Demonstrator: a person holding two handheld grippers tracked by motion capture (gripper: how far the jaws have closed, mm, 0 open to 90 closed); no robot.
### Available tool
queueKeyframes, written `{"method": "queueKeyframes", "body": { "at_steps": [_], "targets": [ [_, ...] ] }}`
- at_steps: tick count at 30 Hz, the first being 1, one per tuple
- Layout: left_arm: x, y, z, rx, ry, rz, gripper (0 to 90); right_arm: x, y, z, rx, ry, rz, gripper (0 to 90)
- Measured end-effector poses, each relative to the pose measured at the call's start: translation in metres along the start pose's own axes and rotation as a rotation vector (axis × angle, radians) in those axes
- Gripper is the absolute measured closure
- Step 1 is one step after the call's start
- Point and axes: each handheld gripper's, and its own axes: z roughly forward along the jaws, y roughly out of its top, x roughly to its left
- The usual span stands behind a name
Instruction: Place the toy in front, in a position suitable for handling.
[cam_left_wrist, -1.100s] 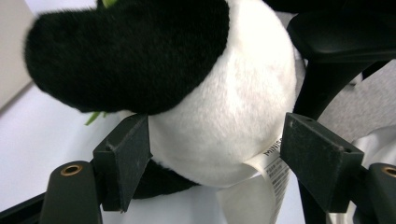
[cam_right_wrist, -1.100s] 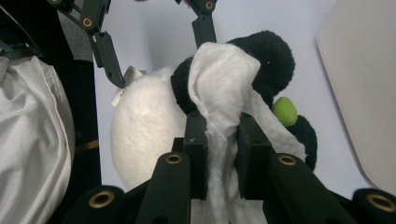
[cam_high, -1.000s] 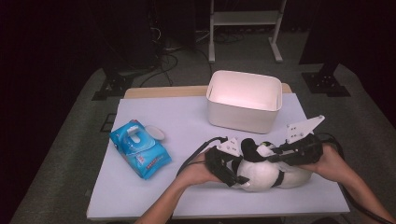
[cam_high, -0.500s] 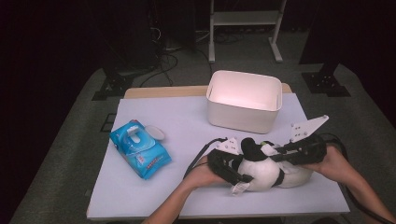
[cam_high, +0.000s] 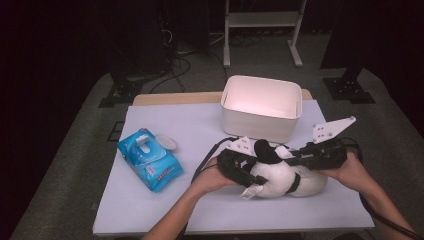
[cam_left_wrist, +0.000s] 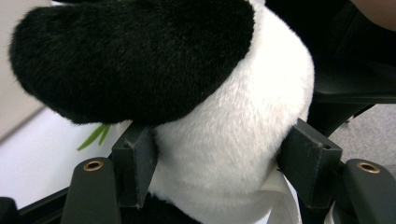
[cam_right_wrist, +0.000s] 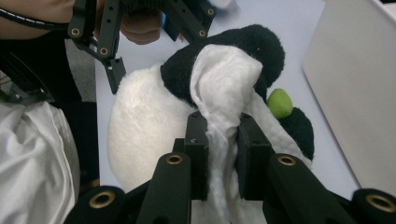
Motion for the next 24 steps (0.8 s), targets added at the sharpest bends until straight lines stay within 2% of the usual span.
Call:
{"method": "queueKeyframes", "body": {
  "at_steps": [6, 15, 19, 22, 24],
  "targets": [
    [-0.002, 0.014, -0.025, 0.029, 0.026, 0.025, 32.9, 0.0, 0.011, 0.003, -0.056, 0.025, -0.005, 76.4],
    [-0.006, 0.027, -0.048, 0.067, 0.073, 0.054, 32.8, -0.001, 0.02, 0.01, -0.122, 0.073, 0.004, 76.4],
    [-0.008, 0.028, -0.044, 0.111, 0.082, 0.07, 32.7, 0.0, 0.016, 0.012, -0.121, 0.073, 0.01, 76.4],
    [-0.008, 0.03, -0.04, 0.104, 0.078, 0.076, 32.7, 0.002, 0.015, 0.009, -0.111, 0.051, -0.002, 76.3],
    [-0.009, 0.034, -0.038, 0.105, 0.08, 0.082, 32.7, 0.003, 0.017, 0.002, -0.12, 0.054, -0.006, 76.3]
  ]
}}
